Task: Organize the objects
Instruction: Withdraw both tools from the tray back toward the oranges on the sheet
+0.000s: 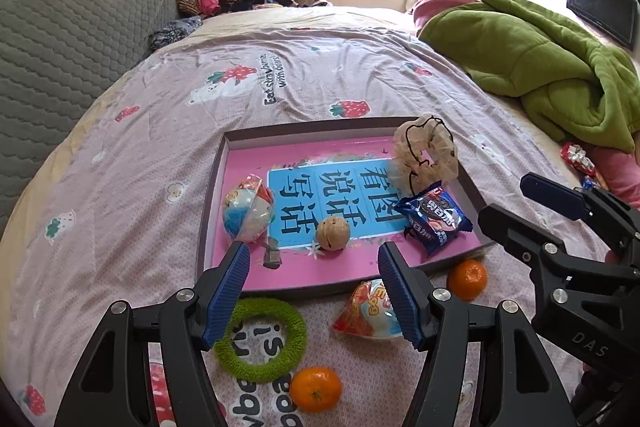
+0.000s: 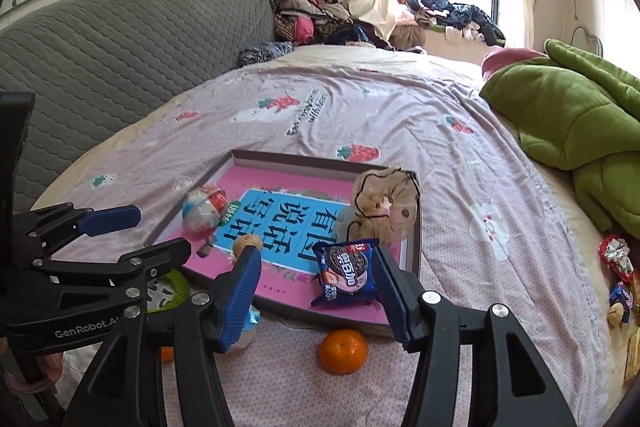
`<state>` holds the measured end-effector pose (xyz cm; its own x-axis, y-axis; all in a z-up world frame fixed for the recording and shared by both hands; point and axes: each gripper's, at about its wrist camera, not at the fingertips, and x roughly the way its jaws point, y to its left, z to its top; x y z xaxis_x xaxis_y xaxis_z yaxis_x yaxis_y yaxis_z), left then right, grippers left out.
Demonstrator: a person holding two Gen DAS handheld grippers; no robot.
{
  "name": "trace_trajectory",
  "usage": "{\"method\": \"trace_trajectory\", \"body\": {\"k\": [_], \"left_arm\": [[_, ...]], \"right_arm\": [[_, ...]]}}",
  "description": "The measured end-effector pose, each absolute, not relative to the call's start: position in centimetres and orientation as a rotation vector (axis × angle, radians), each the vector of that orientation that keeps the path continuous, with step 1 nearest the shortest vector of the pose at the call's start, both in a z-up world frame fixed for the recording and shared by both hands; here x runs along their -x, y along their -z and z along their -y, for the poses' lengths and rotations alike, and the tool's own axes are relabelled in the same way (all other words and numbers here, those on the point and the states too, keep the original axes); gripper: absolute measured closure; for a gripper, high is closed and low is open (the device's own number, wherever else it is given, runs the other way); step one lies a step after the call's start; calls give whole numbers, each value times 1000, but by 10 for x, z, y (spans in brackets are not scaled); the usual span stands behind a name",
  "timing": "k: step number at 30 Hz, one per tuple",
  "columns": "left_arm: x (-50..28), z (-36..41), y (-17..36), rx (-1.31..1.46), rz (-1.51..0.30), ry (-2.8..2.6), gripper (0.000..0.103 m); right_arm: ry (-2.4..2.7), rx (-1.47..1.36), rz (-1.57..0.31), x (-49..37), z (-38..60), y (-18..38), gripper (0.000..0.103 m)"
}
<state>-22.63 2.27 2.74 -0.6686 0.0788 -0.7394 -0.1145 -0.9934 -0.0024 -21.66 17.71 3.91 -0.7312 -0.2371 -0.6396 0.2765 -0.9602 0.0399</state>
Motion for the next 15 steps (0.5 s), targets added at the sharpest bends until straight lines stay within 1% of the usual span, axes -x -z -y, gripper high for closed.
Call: {"method": "trace_trajectory", "body": {"k": [15], "left_arm": [[204, -29, -55, 1130, -113, -2831, 35]], "right_arm": [[2718, -876, -45, 199, -184, -64, 45]]}}
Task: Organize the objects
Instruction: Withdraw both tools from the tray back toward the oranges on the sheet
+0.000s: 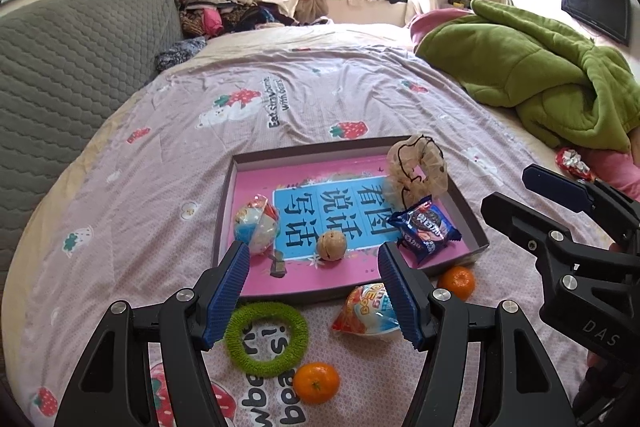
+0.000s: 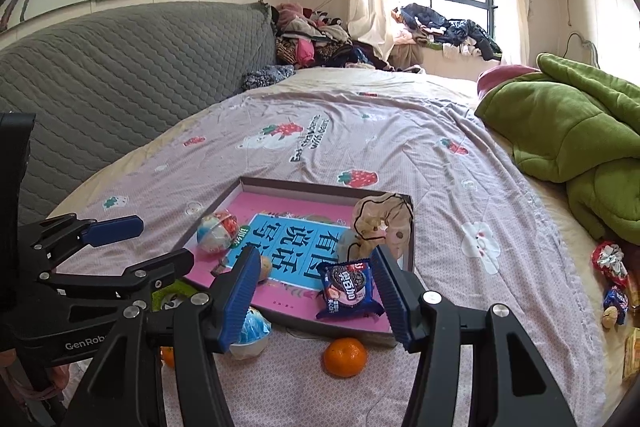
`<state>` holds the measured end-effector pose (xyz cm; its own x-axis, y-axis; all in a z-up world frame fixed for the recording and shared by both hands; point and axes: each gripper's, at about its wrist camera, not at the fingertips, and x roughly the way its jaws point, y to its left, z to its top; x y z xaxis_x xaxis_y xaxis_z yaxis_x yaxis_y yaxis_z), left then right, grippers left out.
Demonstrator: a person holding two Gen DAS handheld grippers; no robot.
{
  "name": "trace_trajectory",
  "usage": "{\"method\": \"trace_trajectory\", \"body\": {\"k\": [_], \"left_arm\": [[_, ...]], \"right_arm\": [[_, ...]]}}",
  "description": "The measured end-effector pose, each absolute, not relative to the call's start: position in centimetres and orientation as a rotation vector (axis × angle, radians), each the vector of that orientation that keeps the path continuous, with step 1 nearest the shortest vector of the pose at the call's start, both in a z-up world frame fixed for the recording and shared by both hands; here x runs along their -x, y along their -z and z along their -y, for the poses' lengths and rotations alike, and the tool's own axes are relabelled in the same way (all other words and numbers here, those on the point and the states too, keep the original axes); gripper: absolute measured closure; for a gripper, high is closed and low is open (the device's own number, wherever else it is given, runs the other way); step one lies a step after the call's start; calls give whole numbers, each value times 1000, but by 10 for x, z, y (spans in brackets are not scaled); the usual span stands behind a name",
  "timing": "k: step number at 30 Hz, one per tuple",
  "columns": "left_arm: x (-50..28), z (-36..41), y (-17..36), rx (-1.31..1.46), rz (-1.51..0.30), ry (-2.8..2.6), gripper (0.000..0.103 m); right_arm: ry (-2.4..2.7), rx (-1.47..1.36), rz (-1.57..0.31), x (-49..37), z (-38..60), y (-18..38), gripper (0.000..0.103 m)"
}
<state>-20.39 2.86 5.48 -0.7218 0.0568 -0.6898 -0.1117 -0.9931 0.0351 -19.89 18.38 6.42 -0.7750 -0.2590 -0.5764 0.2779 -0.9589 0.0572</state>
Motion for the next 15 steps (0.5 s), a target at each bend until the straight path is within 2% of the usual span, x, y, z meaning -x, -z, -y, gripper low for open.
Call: {"method": "trace_trajectory", "body": {"k": [15], "left_arm": [[179, -29, -79, 1037, -140, -2887, 34]], "right_arm": [[2717, -779, -18, 177, -186, -83, 42]]}}
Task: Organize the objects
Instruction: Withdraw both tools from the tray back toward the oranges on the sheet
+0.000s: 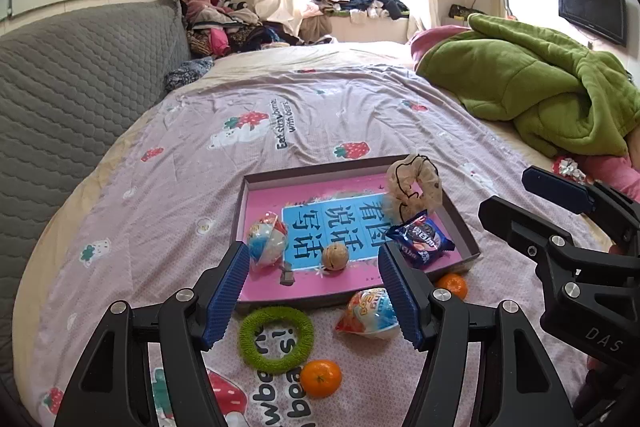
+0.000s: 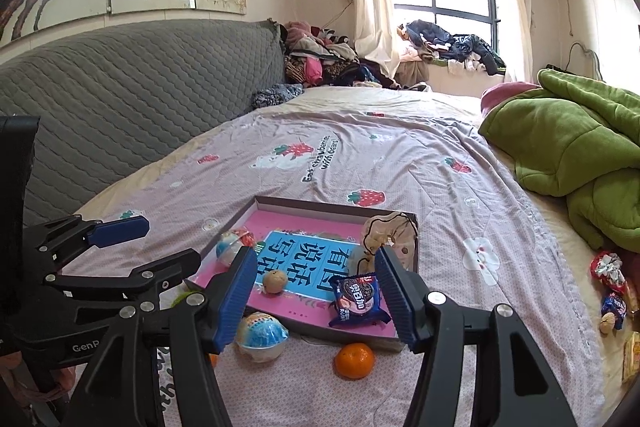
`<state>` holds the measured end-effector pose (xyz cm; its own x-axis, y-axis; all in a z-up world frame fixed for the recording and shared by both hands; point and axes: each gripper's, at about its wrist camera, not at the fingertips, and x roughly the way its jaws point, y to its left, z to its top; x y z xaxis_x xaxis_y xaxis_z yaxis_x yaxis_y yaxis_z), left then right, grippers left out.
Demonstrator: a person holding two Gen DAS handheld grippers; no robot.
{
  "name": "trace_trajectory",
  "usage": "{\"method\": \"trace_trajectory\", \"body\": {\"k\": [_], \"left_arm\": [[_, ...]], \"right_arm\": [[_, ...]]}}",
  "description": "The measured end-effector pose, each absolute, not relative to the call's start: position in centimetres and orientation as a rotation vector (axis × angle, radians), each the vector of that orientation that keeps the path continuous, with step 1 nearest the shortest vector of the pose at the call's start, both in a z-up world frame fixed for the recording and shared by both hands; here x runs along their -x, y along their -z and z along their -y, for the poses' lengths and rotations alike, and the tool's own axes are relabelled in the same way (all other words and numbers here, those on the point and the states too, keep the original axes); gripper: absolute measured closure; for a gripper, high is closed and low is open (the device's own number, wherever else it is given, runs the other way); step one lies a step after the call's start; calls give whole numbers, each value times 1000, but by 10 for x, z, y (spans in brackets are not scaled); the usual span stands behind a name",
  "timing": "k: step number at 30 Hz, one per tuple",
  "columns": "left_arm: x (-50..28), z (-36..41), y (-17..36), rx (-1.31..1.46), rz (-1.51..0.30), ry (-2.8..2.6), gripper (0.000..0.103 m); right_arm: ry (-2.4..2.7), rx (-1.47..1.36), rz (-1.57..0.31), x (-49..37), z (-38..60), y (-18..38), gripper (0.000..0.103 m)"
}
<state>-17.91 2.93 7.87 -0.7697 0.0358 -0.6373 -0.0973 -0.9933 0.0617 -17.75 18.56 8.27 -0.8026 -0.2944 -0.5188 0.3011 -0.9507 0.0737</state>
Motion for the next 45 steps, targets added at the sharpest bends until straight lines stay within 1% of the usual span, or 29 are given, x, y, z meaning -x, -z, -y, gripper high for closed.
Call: {"method": "trace_trajectory", "body": {"k": [10, 17, 27, 45], "left_arm": [[163, -26, -88, 1014, -109, -2888, 34], [152, -22, -93, 1004, -99, -2895, 31], [139, -21, -87, 1021, -79, -2884, 29], [126, -31, -71, 1042, -140, -2884, 29]], "right_arm": [[2740, -745, 8, 164, -195, -92, 42], [2758, -720, 17, 154, -205, -97, 42], [2766, -719, 37, 143, -214, -94, 42], [2754, -775, 22, 139, -217, -76, 42]]}}
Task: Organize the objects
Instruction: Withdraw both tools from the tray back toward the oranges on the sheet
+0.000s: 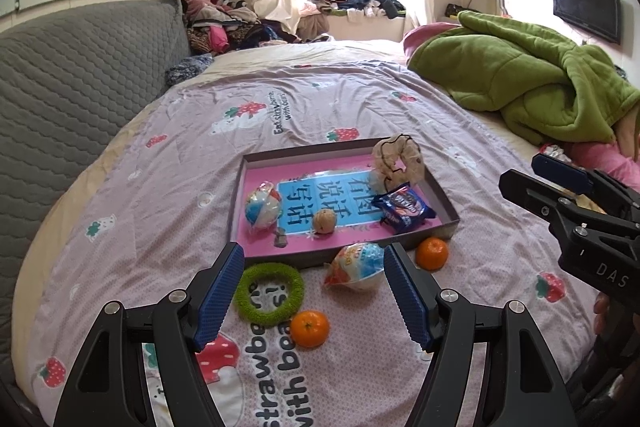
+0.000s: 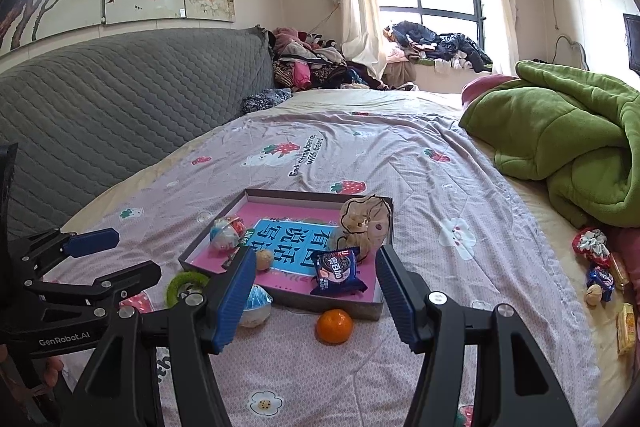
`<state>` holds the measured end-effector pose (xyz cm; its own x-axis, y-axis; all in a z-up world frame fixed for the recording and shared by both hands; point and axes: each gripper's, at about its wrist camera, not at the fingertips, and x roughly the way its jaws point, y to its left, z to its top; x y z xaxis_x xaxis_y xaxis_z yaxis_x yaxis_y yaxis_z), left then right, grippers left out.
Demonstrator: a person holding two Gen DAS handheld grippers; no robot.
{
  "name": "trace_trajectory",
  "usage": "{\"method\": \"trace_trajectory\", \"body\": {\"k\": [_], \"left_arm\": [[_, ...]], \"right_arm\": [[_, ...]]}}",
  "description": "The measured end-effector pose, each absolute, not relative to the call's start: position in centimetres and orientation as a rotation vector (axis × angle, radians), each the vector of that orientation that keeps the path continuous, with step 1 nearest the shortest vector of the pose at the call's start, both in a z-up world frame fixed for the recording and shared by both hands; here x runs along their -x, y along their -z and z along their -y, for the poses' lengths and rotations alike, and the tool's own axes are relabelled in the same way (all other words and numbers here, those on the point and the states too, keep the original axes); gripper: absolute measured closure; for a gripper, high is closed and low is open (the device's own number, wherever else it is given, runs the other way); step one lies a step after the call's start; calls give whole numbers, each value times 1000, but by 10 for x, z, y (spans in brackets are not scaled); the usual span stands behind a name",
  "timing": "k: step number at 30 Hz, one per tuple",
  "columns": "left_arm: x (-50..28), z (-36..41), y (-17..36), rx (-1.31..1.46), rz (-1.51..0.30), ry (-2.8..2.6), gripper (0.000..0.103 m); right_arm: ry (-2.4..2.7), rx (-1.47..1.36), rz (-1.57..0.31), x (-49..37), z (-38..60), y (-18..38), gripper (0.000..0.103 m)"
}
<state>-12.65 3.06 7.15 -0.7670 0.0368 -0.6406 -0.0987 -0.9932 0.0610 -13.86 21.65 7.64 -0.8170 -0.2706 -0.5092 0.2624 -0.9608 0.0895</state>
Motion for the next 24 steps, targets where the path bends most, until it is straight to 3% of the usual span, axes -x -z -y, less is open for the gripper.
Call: {"method": "trace_trajectory", "body": {"k": [24], "left_arm": [[126, -24, -40, 1161, -112, -2846, 29]], "right_arm": [[2712, -889, 2, 141, -213, -47, 42]]}}
